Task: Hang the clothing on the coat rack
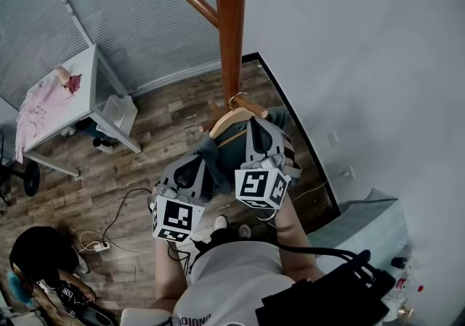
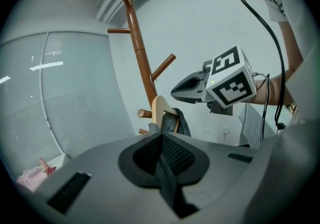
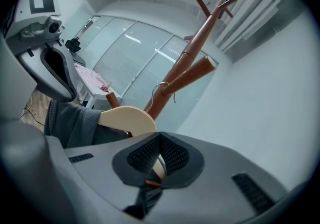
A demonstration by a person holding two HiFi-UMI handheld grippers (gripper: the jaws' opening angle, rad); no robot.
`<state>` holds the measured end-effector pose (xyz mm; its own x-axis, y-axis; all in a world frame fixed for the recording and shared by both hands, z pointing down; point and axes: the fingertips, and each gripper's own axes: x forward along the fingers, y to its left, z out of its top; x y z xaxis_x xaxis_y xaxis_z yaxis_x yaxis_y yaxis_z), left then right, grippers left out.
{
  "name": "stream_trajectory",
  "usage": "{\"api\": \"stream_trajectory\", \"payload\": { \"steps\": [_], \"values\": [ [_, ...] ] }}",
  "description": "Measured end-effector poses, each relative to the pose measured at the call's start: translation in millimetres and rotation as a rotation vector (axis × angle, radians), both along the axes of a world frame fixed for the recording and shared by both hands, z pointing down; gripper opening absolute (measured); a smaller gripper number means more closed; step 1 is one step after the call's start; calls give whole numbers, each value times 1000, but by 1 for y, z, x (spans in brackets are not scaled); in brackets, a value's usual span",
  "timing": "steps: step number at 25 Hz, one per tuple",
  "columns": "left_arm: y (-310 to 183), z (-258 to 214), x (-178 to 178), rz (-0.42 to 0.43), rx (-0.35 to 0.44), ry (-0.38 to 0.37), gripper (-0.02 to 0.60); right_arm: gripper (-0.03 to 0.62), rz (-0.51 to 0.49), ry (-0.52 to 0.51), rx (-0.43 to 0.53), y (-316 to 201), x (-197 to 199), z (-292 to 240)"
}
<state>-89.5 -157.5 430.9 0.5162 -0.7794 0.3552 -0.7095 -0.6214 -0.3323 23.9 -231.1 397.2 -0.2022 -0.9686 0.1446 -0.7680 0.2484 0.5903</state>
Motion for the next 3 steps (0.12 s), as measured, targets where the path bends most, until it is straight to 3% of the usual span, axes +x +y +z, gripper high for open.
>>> {"api": "stream_trajectory", "payload": {
  "steps": [3],
  "values": [
    [-1, 1, 2, 5, -1, -1, 14, 20, -1, 2, -1, -1, 0, 1]
  ]
}}
